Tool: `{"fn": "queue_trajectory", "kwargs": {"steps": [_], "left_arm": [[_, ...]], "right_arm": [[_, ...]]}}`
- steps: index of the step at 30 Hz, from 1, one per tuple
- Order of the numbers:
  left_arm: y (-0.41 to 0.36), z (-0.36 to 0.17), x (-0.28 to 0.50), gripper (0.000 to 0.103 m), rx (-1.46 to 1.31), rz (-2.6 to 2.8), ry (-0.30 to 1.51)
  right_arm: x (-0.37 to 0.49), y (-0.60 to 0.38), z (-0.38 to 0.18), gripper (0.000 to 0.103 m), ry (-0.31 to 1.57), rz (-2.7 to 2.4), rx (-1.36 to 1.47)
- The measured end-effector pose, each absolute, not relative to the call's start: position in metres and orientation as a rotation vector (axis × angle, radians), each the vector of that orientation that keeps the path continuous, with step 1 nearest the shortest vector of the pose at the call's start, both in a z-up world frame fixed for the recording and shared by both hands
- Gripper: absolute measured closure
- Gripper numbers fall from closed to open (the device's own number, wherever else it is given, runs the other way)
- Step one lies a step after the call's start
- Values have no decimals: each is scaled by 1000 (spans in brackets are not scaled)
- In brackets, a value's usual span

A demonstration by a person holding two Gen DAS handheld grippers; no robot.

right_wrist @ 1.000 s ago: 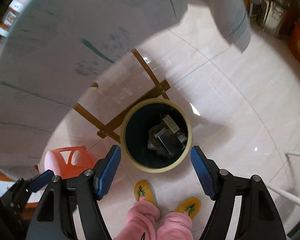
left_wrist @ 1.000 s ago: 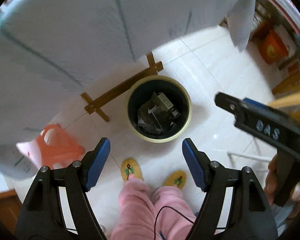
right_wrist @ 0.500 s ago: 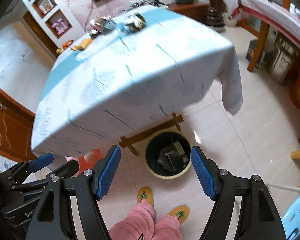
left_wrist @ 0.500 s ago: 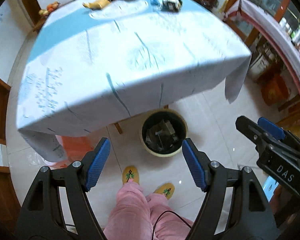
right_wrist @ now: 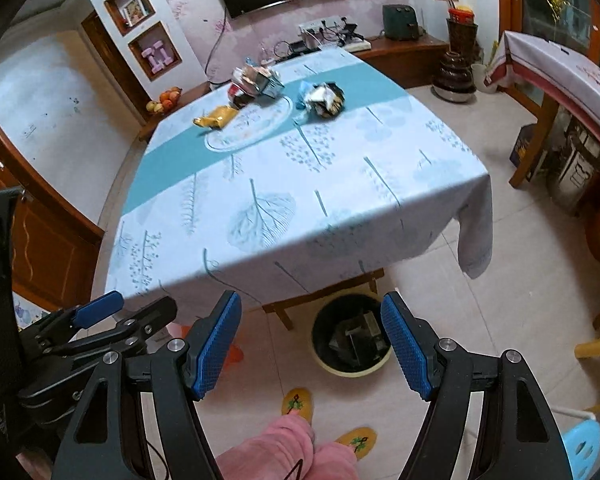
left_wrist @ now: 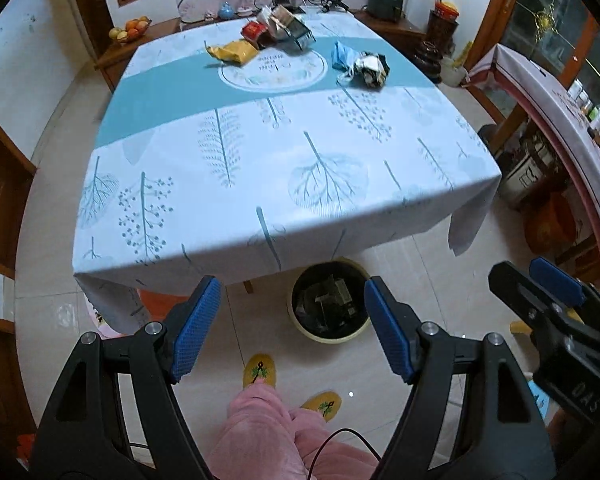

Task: Collect trash
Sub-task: 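Move both tools back over the table toward the yellow wrapper, then grasp the yellow snack wrapper with the left tool while the right tool grasps the white-black packet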

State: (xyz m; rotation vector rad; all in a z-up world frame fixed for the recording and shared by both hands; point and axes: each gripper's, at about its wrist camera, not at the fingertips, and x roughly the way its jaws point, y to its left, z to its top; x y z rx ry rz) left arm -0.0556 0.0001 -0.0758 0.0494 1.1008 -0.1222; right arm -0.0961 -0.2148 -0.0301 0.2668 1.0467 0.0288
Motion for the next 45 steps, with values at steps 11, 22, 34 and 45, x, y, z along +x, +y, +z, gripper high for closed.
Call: {"fn": "queue_trajectory", "kwargs": {"steps": [11,22,34,45], "left_arm": [[-4,-30,-35,31,36,-91,997],[3,-16,38,31,48,-70,946],[37,-51,250,31,58,-58,1015],[82,-114,435,31,26,-120,1169]], "right_arm": [[-72,-207,14,30,952,84,242],[9,-201,21,30,927,104,242],[197,-222,-37,29,1015,-63,338],[349,-245,-121,29,1095,-208,355]]}}
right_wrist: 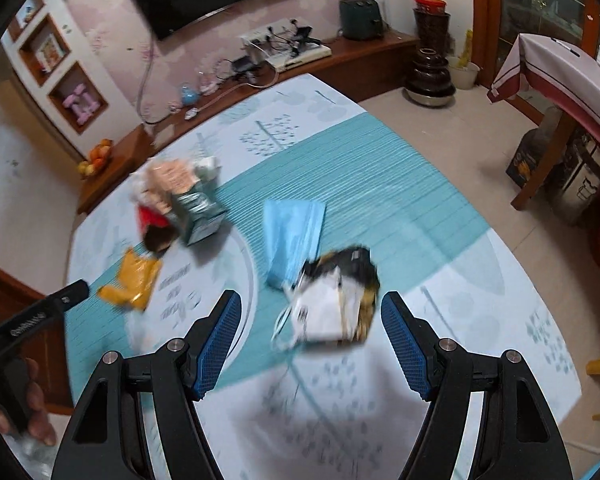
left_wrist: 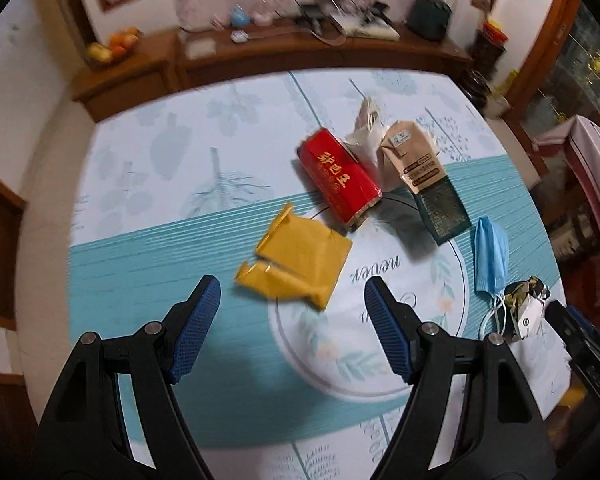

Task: Collect trash
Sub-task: 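Grasp the yellow snack wrapper with the left tool while the right tool grasps the white-black packet, then lift the wrapper and packet and carry both down over the trash bin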

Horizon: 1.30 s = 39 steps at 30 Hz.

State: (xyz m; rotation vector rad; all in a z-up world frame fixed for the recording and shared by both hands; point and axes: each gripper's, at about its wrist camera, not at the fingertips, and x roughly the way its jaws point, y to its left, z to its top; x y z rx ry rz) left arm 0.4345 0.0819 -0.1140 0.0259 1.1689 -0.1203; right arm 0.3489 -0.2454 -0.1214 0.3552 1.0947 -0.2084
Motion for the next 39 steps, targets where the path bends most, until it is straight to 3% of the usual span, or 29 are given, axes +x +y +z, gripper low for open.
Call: {"fn": "queue_trajectory", "kwargs": {"steps": [9,12,27,30,32,34,39], "left_arm": [[82,-163,484,31,6,-211,1343],[82,-177,493,31,17,-211,1376],[66,-210,506,32,72,-191,1418],[63,-207,497,49,65,-202,1392],[59,-203,492,75,61,-220,1380],[58,-203,488,84,43,-228,1383],[55,-193,468,90,56,-225,1339]], "right_arm": [[389,-255,-181,30,1182,-246,348],[393,-253,-194,35,1200,-242,347],[390,-252,-199,46,1198,-231,351],[388,-254,-198,47,1200,-234,366],[384,-255,-196,48,1204,-235,378],[381,-256,-195,49,1207,-232,393],[362,-257,-187,50,1204,-233,421]]}}
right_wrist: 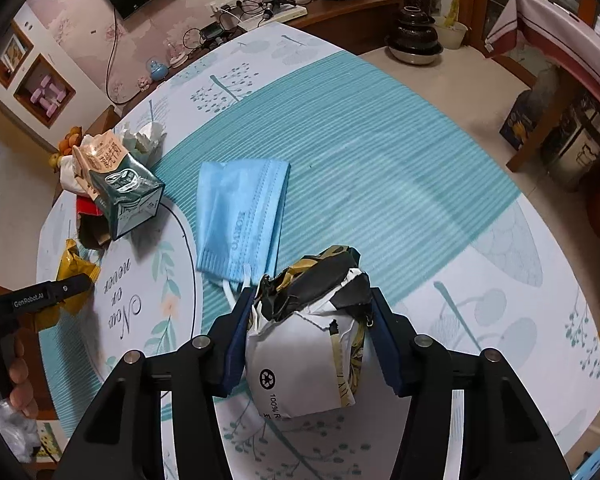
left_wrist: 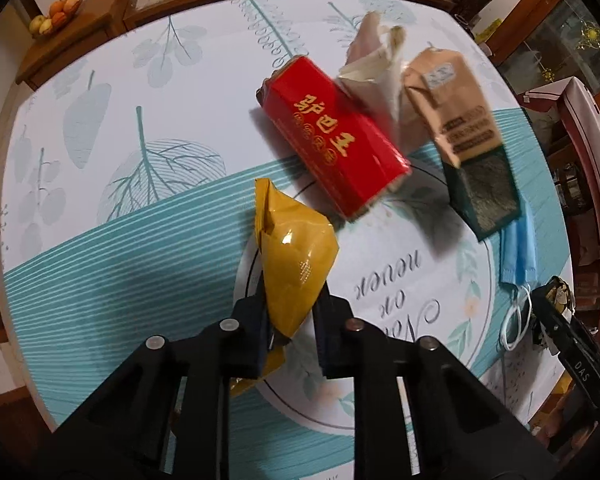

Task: Collect trash
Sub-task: 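Lift the wrapper and packet and carry both down over the trash bin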

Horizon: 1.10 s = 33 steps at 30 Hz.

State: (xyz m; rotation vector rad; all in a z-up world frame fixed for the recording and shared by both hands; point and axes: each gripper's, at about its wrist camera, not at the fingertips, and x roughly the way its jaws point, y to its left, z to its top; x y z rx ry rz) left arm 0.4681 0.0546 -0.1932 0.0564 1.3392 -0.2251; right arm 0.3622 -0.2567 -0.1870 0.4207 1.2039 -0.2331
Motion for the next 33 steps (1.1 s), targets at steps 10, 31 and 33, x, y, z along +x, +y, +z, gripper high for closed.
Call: {"fn": "queue_trajectory", "kwargs": {"steps": [10,31,33], "left_arm": [[34,-135,388,93,43,-242,1264],[-71,-76,53,94,-85,-160,1133],[-81,-87,30,94,-78,-168,1155]], "right_arm": [[303,-260,-142,50,1152,-171,422],[48,-314,-76,50,1083,207,308],[35,-316,-85,50,1103,218,321]]}}
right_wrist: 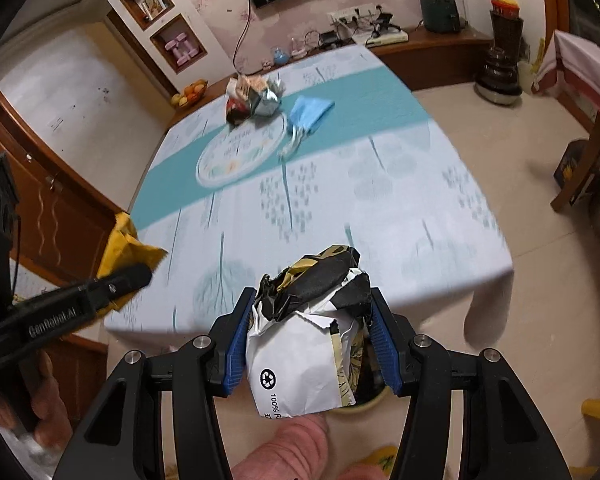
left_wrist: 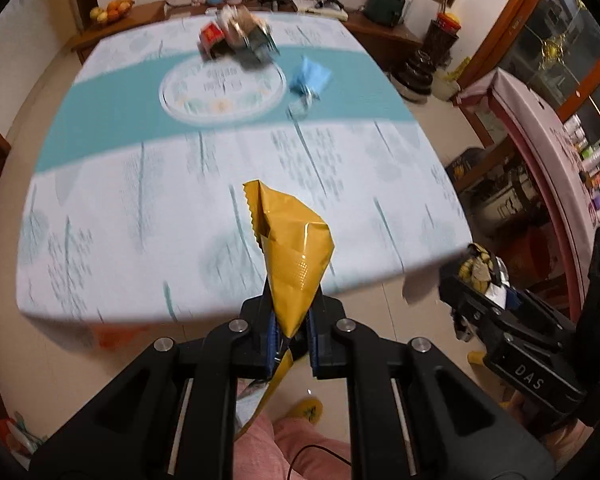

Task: Collect trash
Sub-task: 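Lift the wrapper and packet and carry both down over the trash bin, then open both tools to drop the wrapper and packet into the bin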

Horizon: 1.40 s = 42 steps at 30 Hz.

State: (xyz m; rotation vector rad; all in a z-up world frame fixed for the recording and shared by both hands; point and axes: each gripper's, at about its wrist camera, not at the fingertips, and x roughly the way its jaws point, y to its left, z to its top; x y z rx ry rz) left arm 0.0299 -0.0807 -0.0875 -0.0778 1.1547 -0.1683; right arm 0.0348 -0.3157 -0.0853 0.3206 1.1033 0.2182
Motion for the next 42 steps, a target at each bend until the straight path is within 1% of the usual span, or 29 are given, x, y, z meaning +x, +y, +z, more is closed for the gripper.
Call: {"fn": "queue_trajectory", "kwargs": {"steps": [6,10,16,23,24,26,27,29,32,37,42], "left_arm": [[-94,-136,-11,94,-49,-203,1188],[-95,-185,-20,94,-42,-229,1230],[-94,-279,-31,93,-23,-254,1279],[-86,-395,-31,92,37,-242,1256],[-84,-409,-30,91,39,-241,1253],[-84,-440,-27,78,55,-249,1250],[-84,-453,-25,74,65,-253,1248],[-85,-472,-23,60,86,-253,1235],[-89,-494,-20,49,107,-249,1229],[-84,-507,-12,45,98,-240,1231],[-78,-504,-10,44,82,-233,1236]], "right_arm": [[-7,-315,-133,50,1175,240,352],[-22,-309,-178,50,1235,233,364],[-29,-305,-272,48,1320,184,397],[-28,-296,-410,45,1384,142,391],[-27,-293,-425,45,1386,142,388],[-24,-287,-460,42,1381,141,375],[-21,-284,-473,42,1382,141,370],[-19,-279,-501,39,1382,135,364],[-15,-279,-530,36,1387,111,373],[-7,-286,-549,29,1375,78,412],[-6,-290,-545,28,1372,68,432]]}}
